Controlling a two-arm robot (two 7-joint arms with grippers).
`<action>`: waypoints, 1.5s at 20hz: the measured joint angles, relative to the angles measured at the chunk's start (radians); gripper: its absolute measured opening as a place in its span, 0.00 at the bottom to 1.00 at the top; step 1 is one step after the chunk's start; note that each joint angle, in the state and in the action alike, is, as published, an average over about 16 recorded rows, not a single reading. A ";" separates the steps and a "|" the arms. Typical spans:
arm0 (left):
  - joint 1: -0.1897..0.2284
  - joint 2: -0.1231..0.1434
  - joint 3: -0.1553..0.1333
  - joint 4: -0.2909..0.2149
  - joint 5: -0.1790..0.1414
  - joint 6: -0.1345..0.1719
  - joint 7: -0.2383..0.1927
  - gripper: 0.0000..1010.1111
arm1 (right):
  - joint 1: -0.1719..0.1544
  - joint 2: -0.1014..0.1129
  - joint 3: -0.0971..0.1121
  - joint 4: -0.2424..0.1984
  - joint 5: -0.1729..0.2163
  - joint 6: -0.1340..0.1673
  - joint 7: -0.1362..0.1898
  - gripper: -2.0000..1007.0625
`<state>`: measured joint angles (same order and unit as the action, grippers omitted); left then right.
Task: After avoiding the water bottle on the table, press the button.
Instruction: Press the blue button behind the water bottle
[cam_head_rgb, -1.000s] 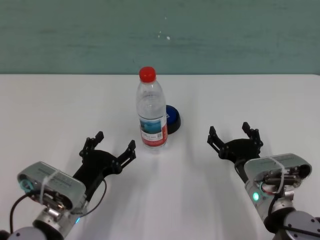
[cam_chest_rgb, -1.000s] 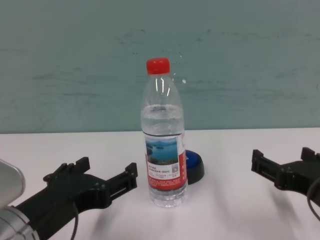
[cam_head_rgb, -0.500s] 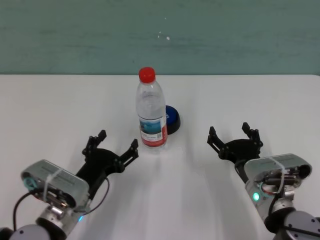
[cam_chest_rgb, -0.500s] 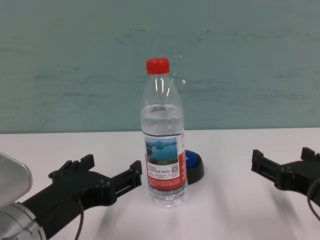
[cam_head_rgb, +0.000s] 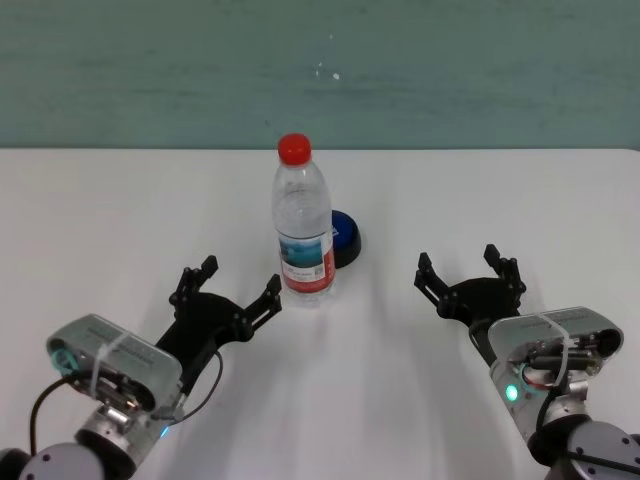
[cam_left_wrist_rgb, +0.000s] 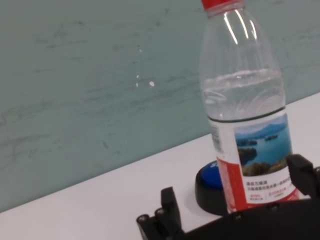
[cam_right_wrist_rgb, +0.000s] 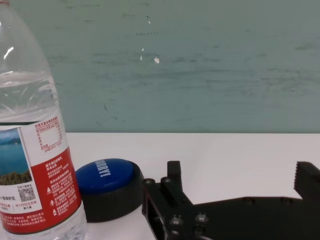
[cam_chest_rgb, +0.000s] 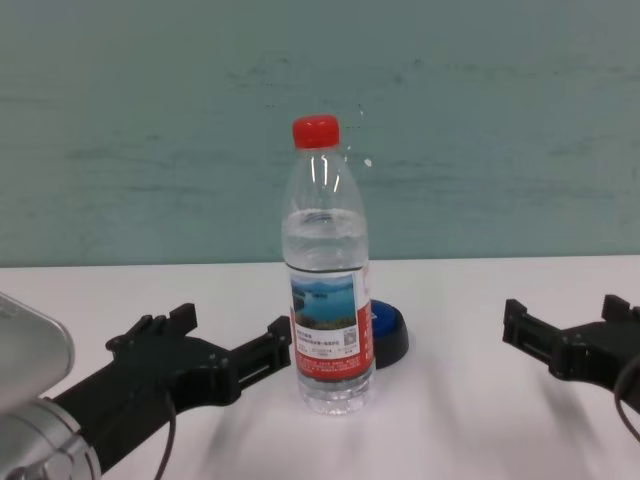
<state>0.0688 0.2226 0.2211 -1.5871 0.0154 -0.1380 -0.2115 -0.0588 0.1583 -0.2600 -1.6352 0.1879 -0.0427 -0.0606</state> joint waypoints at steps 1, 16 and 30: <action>-0.001 0.000 0.001 0.000 0.000 0.000 0.000 1.00 | 0.000 0.000 0.000 0.000 0.000 0.000 0.000 1.00; -0.005 -0.002 0.004 0.007 -0.002 -0.004 0.001 1.00 | 0.000 0.000 0.000 0.000 0.000 0.000 0.000 1.00; -0.013 -0.005 0.007 0.009 -0.002 -0.007 0.003 1.00 | 0.000 0.000 0.000 0.000 0.000 0.000 0.000 1.00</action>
<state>0.0562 0.2173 0.2279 -1.5785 0.0137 -0.1452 -0.2085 -0.0588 0.1583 -0.2600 -1.6352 0.1879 -0.0427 -0.0606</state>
